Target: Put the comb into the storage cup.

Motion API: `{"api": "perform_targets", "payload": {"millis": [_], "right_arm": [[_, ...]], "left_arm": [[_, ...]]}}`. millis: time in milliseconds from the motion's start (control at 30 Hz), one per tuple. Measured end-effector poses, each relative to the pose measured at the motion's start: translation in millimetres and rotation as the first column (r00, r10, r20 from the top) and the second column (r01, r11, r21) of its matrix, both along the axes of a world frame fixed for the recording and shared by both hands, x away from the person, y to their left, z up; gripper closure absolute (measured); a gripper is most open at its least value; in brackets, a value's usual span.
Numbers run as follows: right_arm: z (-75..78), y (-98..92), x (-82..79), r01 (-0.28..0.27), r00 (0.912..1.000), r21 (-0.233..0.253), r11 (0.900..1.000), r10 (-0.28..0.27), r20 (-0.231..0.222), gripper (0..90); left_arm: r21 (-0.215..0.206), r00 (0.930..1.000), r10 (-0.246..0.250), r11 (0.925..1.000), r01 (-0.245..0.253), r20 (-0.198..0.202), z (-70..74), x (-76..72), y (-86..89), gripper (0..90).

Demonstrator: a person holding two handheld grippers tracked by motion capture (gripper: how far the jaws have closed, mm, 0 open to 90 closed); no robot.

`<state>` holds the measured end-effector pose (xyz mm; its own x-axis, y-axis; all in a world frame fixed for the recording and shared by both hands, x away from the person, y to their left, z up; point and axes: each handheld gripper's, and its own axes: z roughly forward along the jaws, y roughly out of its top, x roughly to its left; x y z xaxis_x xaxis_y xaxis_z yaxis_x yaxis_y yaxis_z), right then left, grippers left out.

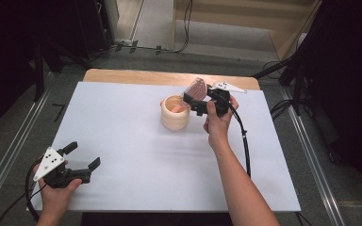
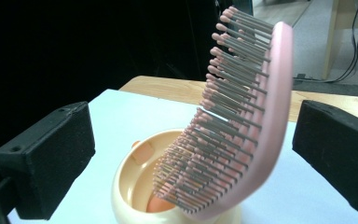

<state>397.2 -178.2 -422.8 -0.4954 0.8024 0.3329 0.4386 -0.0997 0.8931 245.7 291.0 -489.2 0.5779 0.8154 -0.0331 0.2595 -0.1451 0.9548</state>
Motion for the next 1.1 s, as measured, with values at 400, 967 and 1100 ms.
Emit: {"api": "perform_targets", "payload": {"millis": [400,967,1100], "right_arm": [[1.5,-11.1,-21.0,0.004,0.9987,-0.066,0.998,0.000,0.052,0.0],[-3.7,-21.6,-54.6,-0.012,0.9957,-0.123,0.992,0.023,0.090,0.0],[-5.5,-27.2,-61.3,-0.007,0.9951,-0.125,0.992,0.019,0.097,0.0]], "left_arm": [[0.005,1.0000,-0.001,1.0000,0.001,0.001,-0.1,0.1,-0.4,0.0],[0.005,1.0000,0.000,1.0000,0.000,0.001,0.0,0.0,-0.6,0.0],[0.007,1.0000,-0.001,1.0000,0.001,0.000,0.1,0.0,-0.5,0.0]]}}
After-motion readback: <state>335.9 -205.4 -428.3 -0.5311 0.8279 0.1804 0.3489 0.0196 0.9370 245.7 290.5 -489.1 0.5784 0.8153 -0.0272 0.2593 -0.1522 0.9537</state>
